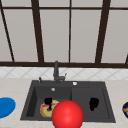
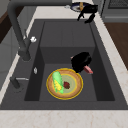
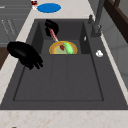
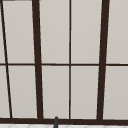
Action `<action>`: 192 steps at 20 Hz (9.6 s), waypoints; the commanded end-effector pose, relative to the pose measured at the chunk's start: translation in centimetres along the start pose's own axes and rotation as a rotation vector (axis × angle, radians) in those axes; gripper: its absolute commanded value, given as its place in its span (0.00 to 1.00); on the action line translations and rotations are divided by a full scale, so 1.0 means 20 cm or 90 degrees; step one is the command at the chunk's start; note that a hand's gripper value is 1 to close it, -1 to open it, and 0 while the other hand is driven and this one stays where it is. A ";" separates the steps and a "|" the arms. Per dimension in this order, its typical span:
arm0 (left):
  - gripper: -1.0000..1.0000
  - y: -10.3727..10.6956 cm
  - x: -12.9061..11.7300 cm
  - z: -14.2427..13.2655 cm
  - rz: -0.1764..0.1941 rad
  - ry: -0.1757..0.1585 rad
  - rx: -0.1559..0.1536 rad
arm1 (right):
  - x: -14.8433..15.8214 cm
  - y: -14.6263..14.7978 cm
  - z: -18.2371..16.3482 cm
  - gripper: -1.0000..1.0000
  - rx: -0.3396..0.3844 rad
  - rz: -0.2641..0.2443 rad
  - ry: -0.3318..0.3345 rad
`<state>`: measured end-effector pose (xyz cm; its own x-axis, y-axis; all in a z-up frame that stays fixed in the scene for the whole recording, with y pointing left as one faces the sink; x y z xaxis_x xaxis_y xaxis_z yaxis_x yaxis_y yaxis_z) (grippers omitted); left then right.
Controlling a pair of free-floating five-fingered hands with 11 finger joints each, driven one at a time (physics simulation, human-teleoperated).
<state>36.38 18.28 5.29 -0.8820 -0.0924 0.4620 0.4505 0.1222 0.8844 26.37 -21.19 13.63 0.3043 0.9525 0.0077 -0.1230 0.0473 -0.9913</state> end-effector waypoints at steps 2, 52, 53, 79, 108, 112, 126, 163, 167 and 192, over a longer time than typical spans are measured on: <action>1.00 -0.14 -0.16 -0.06 0.010 0.029 0.013 | 0.00 0.00 0.00 0.50 0.000 0.000 0.000; 0.00 -0.49 -0.47 -0.10 -0.076 0.019 0.017 | 0.00 0.00 0.00 0.50 0.000 0.000 0.000; 0.00 -0.47 -0.48 -0.11 -0.076 0.014 0.017 | 0.00 0.00 0.00 0.50 0.000 0.000 0.000; 0.00 0.04 -0.17 -0.09 0.017 -0.004 -0.008 | 0.00 0.00 0.00 0.50 0.000 0.000 0.000; 0.00 0.33 0.30 0.08 0.024 -0.061 -0.056 | 0.00 0.00 0.00 0.50 0.000 0.000 0.000; 0.00 0.35 0.31 0.07 0.020 -0.027 -0.010 | 0.00 0.00 0.00 0.50 0.000 0.000 0.000; 0.00 0.36 0.58 0.33 -0.001 -0.038 -0.013 | 0.00 0.00 0.00 0.50 0.000 0.000 0.000; 0.00 0.69 1.51 1.37 0.053 -0.035 0.008 | 0.00 0.00 0.00 0.50 0.000 0.000 0.000; 0.00 0.71 1.61 1.50 0.051 -0.030 0.005 | 0.00 0.00 0.00 0.50 0.000 0.000 0.000; 0.00 0.76 1.85 2.13 0.045 -0.030 -0.002 | 0.00 0.00 0.00 0.50 0.000 0.000 0.000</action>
<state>4.82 58.75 33.10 -0.8559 -0.0386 0.5156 0.5082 0.1217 0.8526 26.37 -21.19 13.63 0.3043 0.9525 0.0077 -0.1230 0.0473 -0.9913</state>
